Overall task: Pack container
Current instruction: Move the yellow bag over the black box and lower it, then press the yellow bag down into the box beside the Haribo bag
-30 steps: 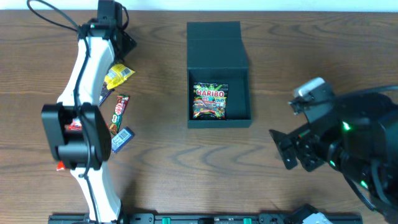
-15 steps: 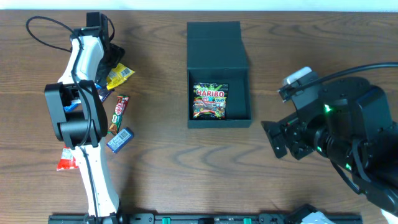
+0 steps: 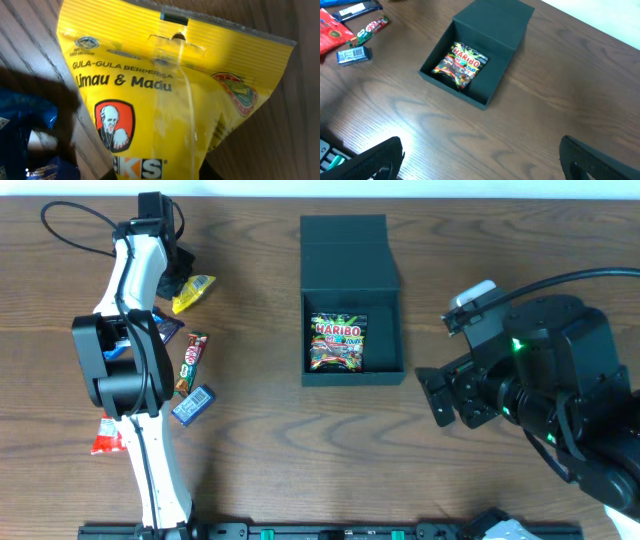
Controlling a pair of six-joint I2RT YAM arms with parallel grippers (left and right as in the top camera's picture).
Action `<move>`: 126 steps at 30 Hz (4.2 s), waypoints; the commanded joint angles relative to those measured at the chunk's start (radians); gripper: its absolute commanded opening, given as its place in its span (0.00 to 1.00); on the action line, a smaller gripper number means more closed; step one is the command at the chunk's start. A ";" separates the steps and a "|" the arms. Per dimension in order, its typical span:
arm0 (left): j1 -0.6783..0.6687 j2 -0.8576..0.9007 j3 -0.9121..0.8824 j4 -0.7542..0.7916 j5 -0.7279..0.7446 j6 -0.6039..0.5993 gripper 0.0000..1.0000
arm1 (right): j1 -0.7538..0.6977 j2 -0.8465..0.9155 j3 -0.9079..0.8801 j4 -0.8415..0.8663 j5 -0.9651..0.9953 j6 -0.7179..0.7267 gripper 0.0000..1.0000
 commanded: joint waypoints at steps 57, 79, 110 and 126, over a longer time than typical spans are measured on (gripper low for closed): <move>-0.864 0.039 0.230 -0.335 -0.057 0.198 0.06 | 0.004 -0.308 0.075 -0.057 0.150 0.086 0.99; -0.863 0.034 0.219 -0.301 0.071 0.190 0.95 | 0.004 -0.308 0.075 -0.057 0.149 0.086 0.99; -0.865 -0.063 0.158 -0.274 -0.026 0.241 0.06 | 0.004 -0.308 0.075 -0.092 0.150 0.086 0.99; -0.866 -0.170 0.175 -0.223 -0.063 0.249 0.06 | 0.004 -0.308 0.075 -0.103 0.150 0.086 0.99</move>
